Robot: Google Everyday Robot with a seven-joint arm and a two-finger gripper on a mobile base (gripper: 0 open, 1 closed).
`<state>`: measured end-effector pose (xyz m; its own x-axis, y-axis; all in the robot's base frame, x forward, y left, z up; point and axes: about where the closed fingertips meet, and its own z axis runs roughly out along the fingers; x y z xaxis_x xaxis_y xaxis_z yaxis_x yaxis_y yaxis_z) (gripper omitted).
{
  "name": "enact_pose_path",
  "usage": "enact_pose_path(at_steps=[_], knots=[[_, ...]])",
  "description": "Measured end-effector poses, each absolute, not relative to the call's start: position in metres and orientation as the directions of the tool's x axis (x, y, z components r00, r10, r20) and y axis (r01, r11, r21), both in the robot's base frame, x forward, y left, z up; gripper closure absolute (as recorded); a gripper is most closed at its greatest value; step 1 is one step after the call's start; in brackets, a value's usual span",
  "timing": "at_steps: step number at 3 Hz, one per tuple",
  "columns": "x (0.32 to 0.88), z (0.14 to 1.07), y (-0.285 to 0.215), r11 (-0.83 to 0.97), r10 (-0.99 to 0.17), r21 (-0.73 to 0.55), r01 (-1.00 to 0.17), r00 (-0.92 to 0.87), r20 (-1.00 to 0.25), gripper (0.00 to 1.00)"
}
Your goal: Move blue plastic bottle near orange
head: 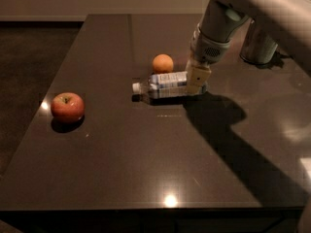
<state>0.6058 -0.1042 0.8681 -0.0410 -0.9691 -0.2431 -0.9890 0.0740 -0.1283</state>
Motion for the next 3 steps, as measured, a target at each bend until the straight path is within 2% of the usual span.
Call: enact_pose_path(at_steps=[1,3], knots=[[0.6087,0.8592,-0.1036,0.083,-0.966,-0.136,-0.987,-0.046,-0.254,0.5],[0.6095,0.857,-0.1017,0.08,-0.966,-0.134,-0.988,-0.044,-0.254,0.04]])
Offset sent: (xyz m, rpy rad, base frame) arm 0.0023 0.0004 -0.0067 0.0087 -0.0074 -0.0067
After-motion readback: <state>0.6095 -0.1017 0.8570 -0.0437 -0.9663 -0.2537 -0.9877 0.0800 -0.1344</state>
